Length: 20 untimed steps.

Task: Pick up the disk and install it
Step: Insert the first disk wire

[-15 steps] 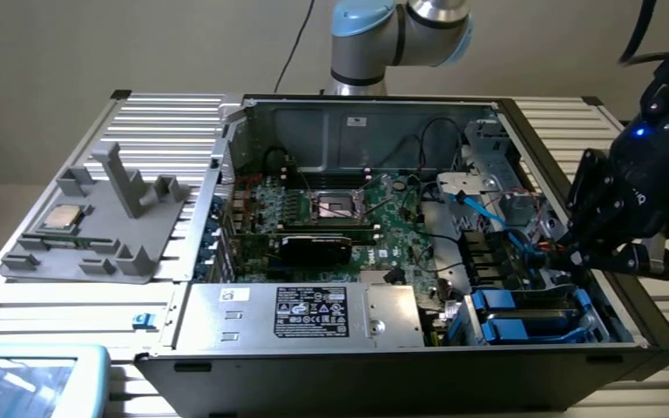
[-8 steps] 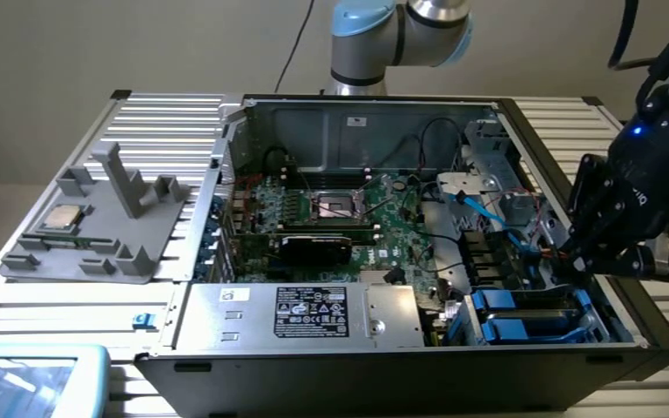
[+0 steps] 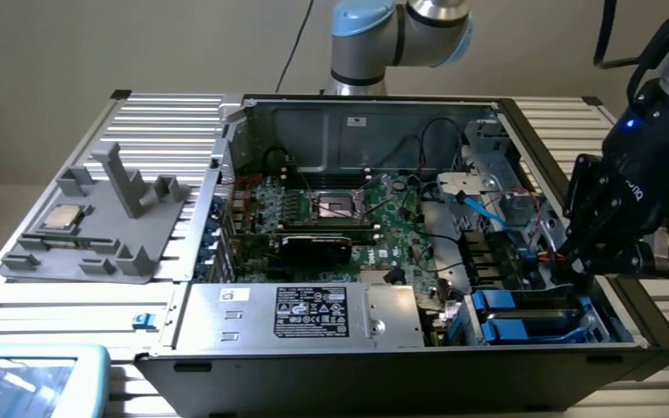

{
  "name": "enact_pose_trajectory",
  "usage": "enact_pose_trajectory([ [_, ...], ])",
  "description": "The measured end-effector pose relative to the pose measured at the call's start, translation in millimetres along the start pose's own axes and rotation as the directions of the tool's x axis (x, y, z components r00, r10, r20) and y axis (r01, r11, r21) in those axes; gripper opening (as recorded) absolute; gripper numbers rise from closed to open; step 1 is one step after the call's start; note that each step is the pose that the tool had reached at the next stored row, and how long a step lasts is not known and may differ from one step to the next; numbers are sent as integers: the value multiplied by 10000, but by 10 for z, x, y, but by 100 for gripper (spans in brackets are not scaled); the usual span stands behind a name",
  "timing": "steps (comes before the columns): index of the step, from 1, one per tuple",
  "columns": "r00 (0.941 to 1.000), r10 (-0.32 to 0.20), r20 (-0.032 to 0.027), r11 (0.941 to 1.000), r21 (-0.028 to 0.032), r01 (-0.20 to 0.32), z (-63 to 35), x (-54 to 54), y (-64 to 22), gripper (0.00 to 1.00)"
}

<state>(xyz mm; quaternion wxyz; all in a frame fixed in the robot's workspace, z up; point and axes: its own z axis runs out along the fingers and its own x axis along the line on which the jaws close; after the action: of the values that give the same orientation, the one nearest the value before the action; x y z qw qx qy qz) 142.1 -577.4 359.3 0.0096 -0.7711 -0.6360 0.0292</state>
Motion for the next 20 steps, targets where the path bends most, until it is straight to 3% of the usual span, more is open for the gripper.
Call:
enact_pose_trajectory([
  [3, 9999, 19, 160, 10000, -31, -19, 2, -7, -36, 18],
  [7, 9997, 33, 226, 10000, -44, -32, 2, -8, -43, 18],
  [8, 9996, 43, 285, 10000, -55, -42, 2, -8, -45, 18],
  [10, 9988, 63, 476, 9999, -93, -59, 1, -9, -45, 18],
  [11, 9986, 66, 518, 9999, -101, -61, 2, -9, -45, 18],
  [20, 9978, 81, 654, 9999, -128, -73, 2, -10, -46, 18],
])
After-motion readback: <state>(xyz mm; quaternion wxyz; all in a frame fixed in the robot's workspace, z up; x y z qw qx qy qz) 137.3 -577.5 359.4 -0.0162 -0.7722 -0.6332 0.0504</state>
